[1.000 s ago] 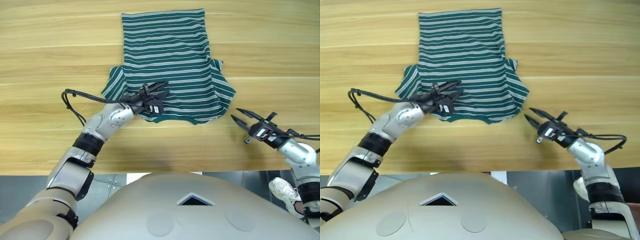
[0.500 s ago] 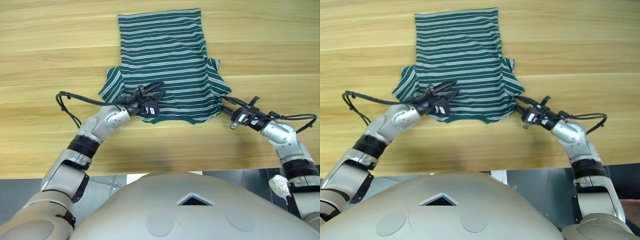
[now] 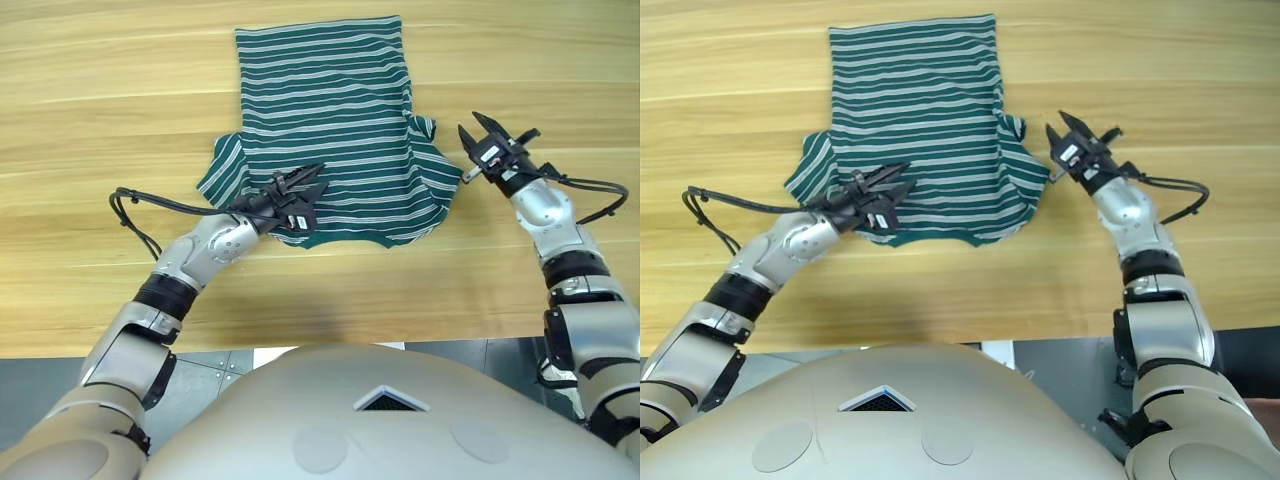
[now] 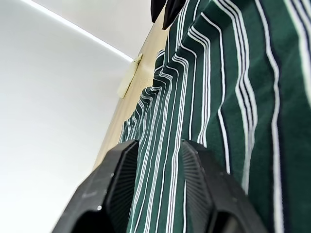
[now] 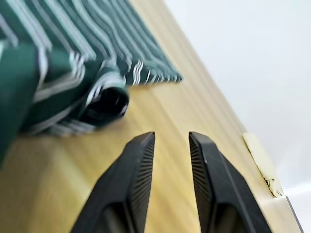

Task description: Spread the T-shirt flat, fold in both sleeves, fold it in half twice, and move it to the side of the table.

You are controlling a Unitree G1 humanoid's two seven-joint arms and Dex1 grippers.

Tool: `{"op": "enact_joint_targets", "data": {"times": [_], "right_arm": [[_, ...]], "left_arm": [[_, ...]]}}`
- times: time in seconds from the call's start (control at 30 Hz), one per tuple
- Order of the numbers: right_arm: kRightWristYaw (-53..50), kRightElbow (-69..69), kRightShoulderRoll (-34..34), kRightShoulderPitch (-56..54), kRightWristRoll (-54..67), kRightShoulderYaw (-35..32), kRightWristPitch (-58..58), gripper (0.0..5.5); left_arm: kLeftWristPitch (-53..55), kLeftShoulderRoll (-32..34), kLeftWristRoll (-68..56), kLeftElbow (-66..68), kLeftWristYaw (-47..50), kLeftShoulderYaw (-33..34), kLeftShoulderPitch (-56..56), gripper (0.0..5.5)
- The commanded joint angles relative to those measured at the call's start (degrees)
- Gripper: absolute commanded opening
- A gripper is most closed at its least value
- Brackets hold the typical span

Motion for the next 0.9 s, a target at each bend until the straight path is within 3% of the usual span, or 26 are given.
{"op": "enact_joint_targets", "data": {"times": [0.03, 0.2, 0.43, 0.67, 0.77, 0.83, 0.9], "right_arm": [[0.8, 2.1, 2.1, -2.6, 4.9, -3.2, -1.6, 1.28], [-1.6, 3.4, 1.1, -0.9, -3.3, 2.7, -0.6, 1.28], [-2.8, -0.7, -1.8, 2.1, -3.6, 1.6, -0.6, 1.28], [1.1, -17.6, -1.1, 5.5, -1.3, 1.8, 2.7, 1.28], [3.3, -24.6, -1.5, 9.7, -2.2, 2.8, 5.1, 1.28], [6.9, -30.6, -4.9, 15.6, -1.6, 3.1, 4.9, 1.28], [13.1, -38.9, -12.6, 25.4, 2.8, 2.1, 1.8, 1.28]], "left_arm": [[4.1, 2.5, 4.7, 8.5, -2.8, -4.4, 8.0, 1.63], [4.3, 5.5, 6.1, 7.5, -3.7, -4.9, 9.4, 1.63], [3.3, 15.8, 1.2, -5.6, -4.1, 2.6, 16.3, 1.63], [8.2, 14.5, 1.3, -14.1, 3.4, 12.0, 15.3, 1.63], [7.0, 9.8, -0.5, -20.5, 3.0, 10.8, 14.7, 1.63], [6.3, 7.0, -0.6, -23.2, 2.0, 9.1, 14.2, 1.63], [5.5, 5.7, 0.1, -24.6, 0.2, 7.3, 13.7, 1.63]]}}
